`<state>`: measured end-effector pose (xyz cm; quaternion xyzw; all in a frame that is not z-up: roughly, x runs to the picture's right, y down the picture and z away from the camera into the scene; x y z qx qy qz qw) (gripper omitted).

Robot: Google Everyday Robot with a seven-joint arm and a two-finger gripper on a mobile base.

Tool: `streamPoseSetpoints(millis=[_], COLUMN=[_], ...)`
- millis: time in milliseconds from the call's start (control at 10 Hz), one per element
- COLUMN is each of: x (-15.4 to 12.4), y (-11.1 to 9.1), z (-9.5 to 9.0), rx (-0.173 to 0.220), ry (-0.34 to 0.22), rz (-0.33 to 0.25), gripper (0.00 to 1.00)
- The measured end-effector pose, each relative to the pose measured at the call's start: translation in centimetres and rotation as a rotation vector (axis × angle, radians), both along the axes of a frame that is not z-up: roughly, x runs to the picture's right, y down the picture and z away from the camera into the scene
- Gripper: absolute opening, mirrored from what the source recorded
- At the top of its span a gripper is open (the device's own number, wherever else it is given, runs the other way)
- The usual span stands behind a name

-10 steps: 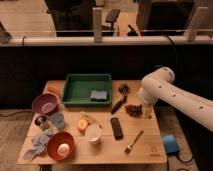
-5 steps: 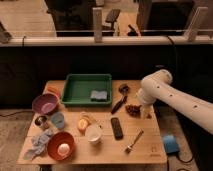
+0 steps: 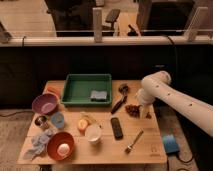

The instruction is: Place grapes in paper cup

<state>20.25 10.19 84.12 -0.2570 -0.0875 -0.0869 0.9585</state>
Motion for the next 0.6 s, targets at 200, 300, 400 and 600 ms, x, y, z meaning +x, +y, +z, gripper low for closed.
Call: streamPoseSetpoints(millis=[200, 300, 400, 600], x=[-0.1, -0.1, -0.4, -0.8], y=[0.4, 0.9, 1.2, 1.8], z=[1.2, 1.5, 1.7, 2.5], rx=[-0.015, -0.025, -0.030, -0.043], ry=[-0.010, -0.013, -0.014, -0.021], rz=[0.009, 0.012, 0.012, 0.018], gripper=[0.80, 0.80, 0.80, 0.80])
